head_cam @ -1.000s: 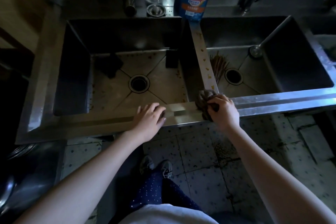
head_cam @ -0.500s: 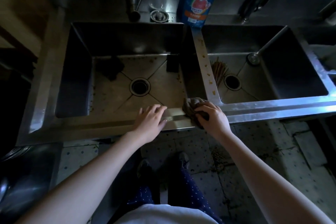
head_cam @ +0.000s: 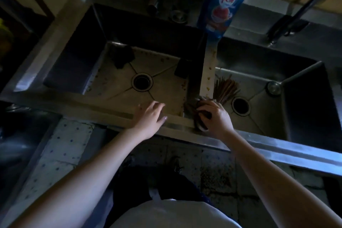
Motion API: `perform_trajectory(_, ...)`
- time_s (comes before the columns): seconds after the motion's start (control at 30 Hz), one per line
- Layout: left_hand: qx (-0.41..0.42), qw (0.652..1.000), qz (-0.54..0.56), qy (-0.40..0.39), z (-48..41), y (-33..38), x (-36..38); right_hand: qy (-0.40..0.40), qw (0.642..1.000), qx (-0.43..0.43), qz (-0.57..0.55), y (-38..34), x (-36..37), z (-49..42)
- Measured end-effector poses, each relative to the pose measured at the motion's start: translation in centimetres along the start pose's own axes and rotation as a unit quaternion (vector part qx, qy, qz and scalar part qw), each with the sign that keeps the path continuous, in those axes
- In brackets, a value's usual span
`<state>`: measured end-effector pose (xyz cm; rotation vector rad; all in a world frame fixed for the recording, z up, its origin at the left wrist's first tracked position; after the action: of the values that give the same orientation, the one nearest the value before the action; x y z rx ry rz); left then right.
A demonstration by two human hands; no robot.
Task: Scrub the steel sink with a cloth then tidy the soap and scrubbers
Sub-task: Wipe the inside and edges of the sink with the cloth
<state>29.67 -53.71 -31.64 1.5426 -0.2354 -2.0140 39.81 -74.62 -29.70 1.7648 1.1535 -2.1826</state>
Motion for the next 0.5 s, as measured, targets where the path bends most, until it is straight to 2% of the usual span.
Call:
perform_trajectory(0.13,-0.040,0.998,0.042,0.013,1.3,1.0,1.1,-0.023,0.999,-0.019,-0.020,1.3,-0.8,-2.9)
perform_trajectory(0.27,-0.014,0.995,-0.041,0.089,3.0,2.3,1.2,-0.024,0.999,-0.037,-0.011,1.6,-1.1,-4.1)
perform_trajectory(0.5,-0.060,0.998,0.006,0.008,2.4,3.0,2.5,-0.018,0.998,-0.061,-0.005,0.9,-0.1,-1.2)
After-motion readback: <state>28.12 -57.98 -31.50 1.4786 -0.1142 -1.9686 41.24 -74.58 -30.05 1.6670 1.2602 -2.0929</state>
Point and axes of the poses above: each hand's wrist, its own z-axis away from the middle knuckle, its own x-axis out of the palm, y = z × x, the point moved 4 cm from there along -z, towards the middle knuckle, and after that the axes turned 6 degrees about -x, right-handed, at the moved point
